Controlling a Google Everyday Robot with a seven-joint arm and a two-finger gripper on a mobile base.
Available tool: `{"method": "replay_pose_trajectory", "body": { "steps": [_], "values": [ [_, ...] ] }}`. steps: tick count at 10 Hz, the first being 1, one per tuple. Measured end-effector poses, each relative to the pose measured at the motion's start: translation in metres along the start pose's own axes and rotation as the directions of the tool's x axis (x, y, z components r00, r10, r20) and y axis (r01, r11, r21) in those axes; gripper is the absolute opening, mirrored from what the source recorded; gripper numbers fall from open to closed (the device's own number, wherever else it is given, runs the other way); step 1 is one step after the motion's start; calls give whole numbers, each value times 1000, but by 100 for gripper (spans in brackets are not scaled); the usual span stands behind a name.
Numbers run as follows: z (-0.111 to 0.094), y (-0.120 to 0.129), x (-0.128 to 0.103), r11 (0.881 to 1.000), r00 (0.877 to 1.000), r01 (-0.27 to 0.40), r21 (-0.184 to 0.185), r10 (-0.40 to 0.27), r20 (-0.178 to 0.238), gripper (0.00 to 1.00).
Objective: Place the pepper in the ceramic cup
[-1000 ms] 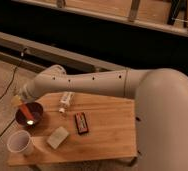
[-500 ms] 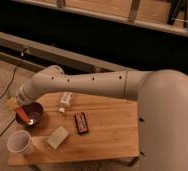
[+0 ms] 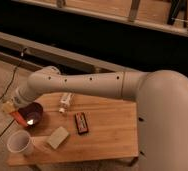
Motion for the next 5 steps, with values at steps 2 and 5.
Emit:
{"method": "replay_pose_trajectory", "body": {
  "steps": [2,5],
  "values": [
    [5,10,1,1000,1000,19,-20,-19,-18,0],
    [13,26,1,998,998,47,-47,-49,-45,0]
  ]
}}
